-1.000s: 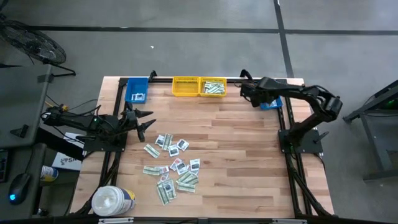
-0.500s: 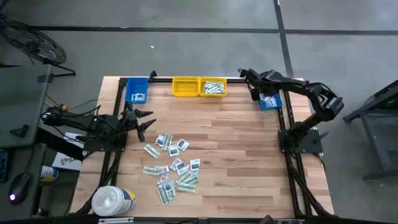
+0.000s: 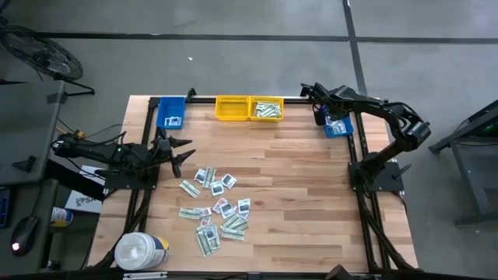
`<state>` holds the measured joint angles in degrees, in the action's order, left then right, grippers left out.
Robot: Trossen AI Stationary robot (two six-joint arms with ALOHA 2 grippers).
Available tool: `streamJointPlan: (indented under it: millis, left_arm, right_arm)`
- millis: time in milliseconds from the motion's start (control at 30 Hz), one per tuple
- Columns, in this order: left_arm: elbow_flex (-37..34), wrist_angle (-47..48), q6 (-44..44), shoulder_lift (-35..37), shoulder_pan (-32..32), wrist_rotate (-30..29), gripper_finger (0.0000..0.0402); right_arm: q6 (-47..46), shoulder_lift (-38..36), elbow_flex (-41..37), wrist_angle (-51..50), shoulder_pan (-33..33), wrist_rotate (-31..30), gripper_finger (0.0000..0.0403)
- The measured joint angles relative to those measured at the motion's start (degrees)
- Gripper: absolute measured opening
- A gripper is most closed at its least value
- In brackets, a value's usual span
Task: Pick & Place First Aid Supplies
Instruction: Put the black towelette pack into the right blue bin, then put the green bandage pack into the right yellow bin
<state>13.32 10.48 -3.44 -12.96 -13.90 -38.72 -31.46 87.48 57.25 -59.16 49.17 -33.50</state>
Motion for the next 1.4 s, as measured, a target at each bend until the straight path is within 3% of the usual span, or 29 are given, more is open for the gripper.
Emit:
streamJointPlan:
  millis: [433, 600, 767, 933, 1067, 1200, 1400]
  left_arm:
    - [0.0, 0.0, -0.02, -0.01, 0.01, 0.02, 0.0177]
    - [0.0, 0.04, 0.0, 0.0, 0.0, 0.0, 0.0177]
    - [0.0, 0.06, 0.16, 0.0, -0.01, -0.4, 0.0177]
    - [0.0, 0.07, 0.17, 0.0, 0.01, -0.81, 0.0177]
    - [0.0, 0.07, 0.17, -0.01, 0.01, -0.83, 0.0177]
    - [0.0, 0.09, 0.17, -0.01, -0.01, -0.86, 0.0177]
    - [0.0, 0.13, 0.17, 0.0, 0.01, -0.86, 0.0177]
  right_arm:
    - [-1.01, 0.0, 0.0, 2.07, -0.6, -1.09, 0.0136]
    - [0.23, -0.97, 0.0, 4.54, -4.14, -7.78, 0.015]
    - [3.05, -3.27, 0.0, 9.97, -9.72, -6.99, 0.0151]
    - [13.34, -4.33, 0.0, 21.49, -16.58, -1.14, 0.015]
    - [21.22, -3.72, 0.0, 33.16, -21.72, 8.23, 0.0151]
    - [24.66, -1.65, 0.02, 42.63, -26.64, 15.64, 0.015]
    - [27.34, 4.62, 0.02, 54.9, -33.29, 22.09, 0.0151]
